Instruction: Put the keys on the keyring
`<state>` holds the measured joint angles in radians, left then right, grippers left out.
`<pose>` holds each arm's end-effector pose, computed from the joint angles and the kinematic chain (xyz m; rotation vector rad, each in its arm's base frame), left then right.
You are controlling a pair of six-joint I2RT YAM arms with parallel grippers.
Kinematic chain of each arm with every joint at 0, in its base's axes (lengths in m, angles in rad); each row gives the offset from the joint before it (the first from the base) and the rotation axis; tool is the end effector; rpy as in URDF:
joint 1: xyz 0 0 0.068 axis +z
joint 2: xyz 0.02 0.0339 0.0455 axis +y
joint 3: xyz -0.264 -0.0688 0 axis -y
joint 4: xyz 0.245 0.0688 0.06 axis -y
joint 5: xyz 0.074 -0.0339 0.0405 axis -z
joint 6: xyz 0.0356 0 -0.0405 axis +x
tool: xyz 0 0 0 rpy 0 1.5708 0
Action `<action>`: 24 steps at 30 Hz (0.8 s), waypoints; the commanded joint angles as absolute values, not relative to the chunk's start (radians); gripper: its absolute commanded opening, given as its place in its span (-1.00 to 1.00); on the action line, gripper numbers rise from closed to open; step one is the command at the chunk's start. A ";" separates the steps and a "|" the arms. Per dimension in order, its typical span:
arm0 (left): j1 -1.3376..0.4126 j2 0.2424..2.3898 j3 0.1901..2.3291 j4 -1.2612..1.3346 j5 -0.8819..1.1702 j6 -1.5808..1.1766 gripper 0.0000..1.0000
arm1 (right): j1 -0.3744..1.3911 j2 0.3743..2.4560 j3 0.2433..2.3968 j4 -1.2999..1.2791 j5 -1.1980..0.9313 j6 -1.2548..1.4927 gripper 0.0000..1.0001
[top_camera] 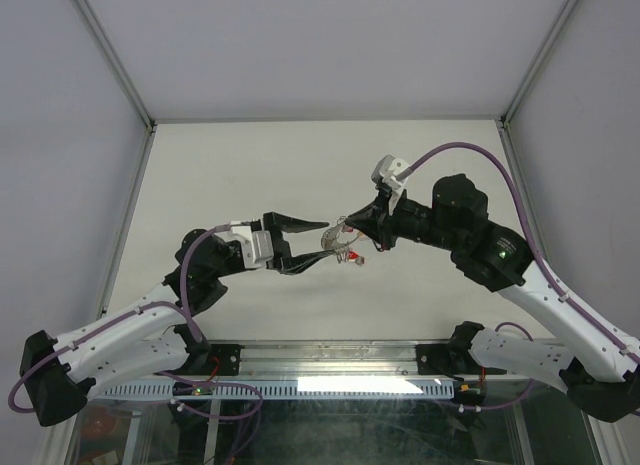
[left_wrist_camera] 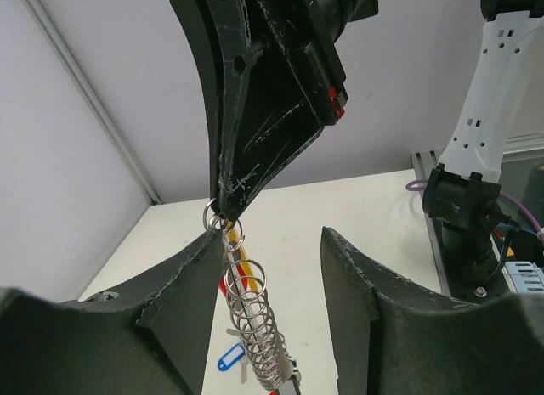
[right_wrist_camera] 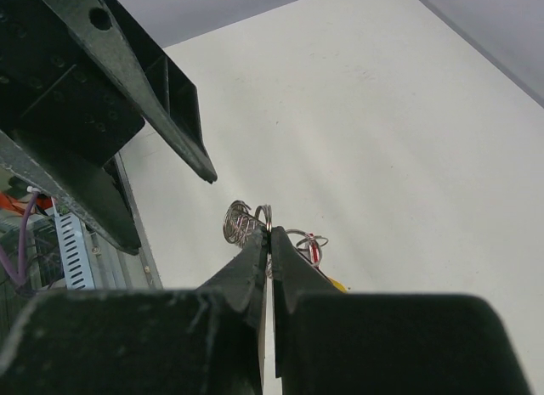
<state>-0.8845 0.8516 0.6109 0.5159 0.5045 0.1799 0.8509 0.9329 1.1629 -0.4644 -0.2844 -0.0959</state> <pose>0.1131 -0.1653 0.3406 1.0537 0.9062 -0.9181 0.1196 0.1516 0.4147 -1.0326 1.5560 0.7868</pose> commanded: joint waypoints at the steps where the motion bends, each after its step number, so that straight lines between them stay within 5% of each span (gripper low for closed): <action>1: -0.890 0.813 0.617 0.511 0.488 0.198 -0.01 | 0.856 0.898 1.164 -0.381 -0.294 -0.122 -1.00; 15: -0.888 0.883 0.819 0.178 0.415 0.107 0.02 | 0.856 0.814 1.052 -0.317 -0.360 -0.253 -1.00; 24: -0.888 0.866 0.793 0.183 0.490 0.192 -0.05 | 0.856 0.691 0.889 -0.201 -0.532 -0.488 -1.00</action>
<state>-0.8841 0.8928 0.7940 0.1963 0.4503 0.1497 0.8509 0.7589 0.9352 -0.3523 -0.4217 -0.3382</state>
